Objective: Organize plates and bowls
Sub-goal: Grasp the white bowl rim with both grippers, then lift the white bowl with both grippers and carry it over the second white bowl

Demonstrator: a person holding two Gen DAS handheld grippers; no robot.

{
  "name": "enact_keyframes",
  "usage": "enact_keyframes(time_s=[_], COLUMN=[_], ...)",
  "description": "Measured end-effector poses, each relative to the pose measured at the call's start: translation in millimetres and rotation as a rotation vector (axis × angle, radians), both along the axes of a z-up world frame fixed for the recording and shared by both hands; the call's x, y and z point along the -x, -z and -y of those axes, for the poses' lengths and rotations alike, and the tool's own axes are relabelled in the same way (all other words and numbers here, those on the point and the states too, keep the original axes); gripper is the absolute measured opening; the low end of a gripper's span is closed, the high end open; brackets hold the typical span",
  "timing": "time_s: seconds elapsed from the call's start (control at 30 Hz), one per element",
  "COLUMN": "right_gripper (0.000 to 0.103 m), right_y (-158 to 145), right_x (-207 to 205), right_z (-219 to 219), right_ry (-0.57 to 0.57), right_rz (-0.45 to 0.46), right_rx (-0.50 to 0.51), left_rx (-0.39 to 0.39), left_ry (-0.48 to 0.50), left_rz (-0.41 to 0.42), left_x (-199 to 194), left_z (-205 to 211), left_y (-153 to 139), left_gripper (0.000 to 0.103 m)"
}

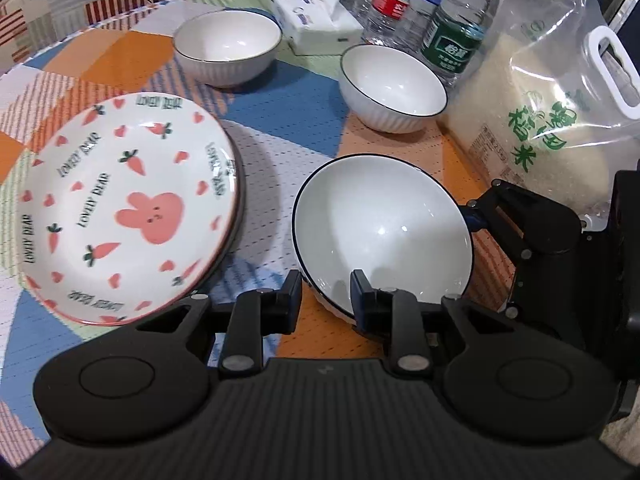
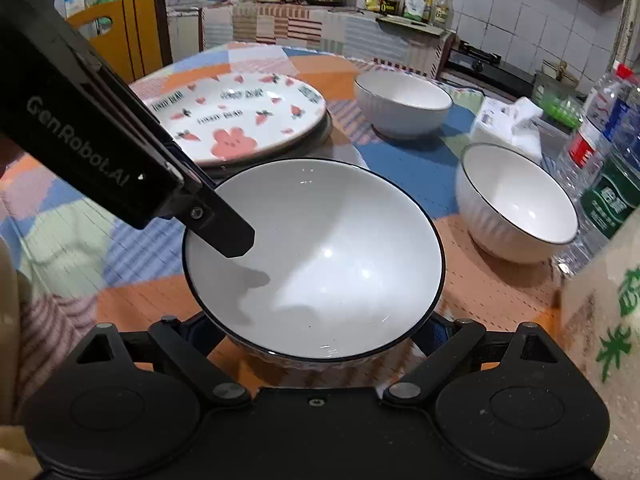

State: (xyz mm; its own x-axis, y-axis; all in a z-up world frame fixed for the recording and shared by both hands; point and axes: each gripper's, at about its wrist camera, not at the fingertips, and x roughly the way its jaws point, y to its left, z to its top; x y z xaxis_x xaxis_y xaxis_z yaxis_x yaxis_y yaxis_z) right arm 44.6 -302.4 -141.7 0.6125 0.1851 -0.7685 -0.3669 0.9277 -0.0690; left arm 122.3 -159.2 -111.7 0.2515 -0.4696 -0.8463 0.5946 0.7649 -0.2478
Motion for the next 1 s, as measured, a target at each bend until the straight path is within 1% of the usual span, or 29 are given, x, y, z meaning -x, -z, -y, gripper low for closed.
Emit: enact_keyframes(time_s=[0.1,0.2,0.4,0.5,0.53,0.6,0.67,0.7,0.8,0.93,1.0], right_gripper=[0.096,0.096,0.096,0.096,0.096,0.096,0.096,0.096,0.096,0.096,0.096], right_y=[-1.3,2.2,10.3,15.0,16.0,16.8,12.4,10.9,-0.8,-28.4,-43.9], right_x=[-3.6,-5.9,-3.5,-0.1,-0.4,-2.5,-2.4,-2.5,3.9,19.9,26.1], right_z=[-5.4,-12.1,-20.1,-23.7,-24.1,-22.7,-23.6,-24.2,-22.8,-11.8,-5.0], right_ry=[0.003,0.005,-0.02,-0.04,-0.041,-0.036,-0.039,-0.04,-0.049,-0.07,-0.049], right_rz=[0.0,0.002,-0.004,0.014,0.009,-0.015,-0.032,-0.045,-0.075,-0.048,-0.005], right_rx=[-0.024,-0.018,0.038,0.082,0.091,0.096,0.134,0.156,0.209,0.178,0.158], left_rx=[0.007,0.011,0.016,0.012,0.004,-0.003,0.003,0.0,0.011,0.046,0.073], left_ry=[-0.015,-0.022,-0.015,-0.004,0.002,0.009,0.005,-0.013,-0.012,-0.021,-0.023], left_rz=[-0.006,-0.021,-0.053,-0.055,-0.079,-0.076,-0.104,-0.084,-0.091,-0.093,-0.09], left_x=[-4.5,-9.5,-8.9,-6.6,-5.4,-3.7,-3.9,-4.2,-5.2,-11.1,-15.2], left_z=[-8.7,-13.8,-16.8,-14.1,-13.2,-11.3,-11.8,-12.6,-16.4,-20.4,-21.6], left_y=[0.1,5.8,20.0,21.1,21.1,21.0,20.7,19.7,12.9,-3.5,-13.7], left_gripper=[0.025,0.025,0.025,0.025,0.025,0.025,0.025,0.025,0.027,0.029,0.029])
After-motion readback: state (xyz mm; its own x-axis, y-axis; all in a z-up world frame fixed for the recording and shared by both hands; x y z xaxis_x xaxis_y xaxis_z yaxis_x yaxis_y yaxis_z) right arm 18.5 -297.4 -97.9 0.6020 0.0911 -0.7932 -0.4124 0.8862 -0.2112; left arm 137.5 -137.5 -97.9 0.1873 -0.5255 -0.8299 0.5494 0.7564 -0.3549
